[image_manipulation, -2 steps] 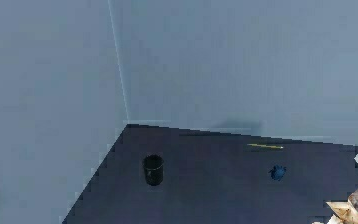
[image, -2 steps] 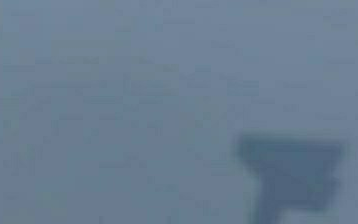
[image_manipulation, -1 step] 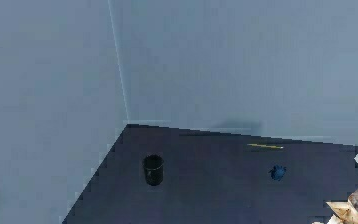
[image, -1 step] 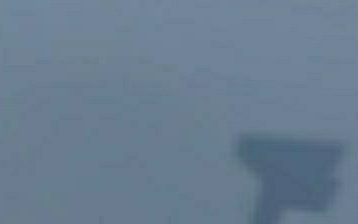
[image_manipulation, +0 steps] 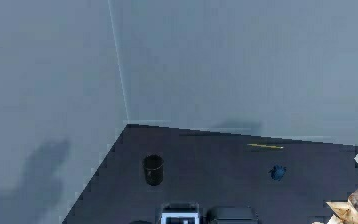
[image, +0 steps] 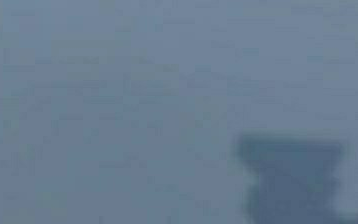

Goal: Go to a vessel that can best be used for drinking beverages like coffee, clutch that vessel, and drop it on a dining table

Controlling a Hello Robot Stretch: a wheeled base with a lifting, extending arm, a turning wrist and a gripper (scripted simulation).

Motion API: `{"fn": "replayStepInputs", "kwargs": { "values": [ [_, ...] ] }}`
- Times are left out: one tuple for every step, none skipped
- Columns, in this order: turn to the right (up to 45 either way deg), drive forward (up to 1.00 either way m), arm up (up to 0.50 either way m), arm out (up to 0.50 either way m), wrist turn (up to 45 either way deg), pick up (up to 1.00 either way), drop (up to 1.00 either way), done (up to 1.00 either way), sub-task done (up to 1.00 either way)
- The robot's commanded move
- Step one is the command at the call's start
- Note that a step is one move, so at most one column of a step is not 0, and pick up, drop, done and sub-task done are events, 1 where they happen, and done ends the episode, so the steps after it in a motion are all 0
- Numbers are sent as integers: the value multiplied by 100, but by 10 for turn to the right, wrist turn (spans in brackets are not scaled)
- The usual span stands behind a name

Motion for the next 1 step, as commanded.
{"fn": "replayStepInputs", "kwargs": {
  "values": [
    [0,0,0,26,0,0,0,0,0]
  ]
}}
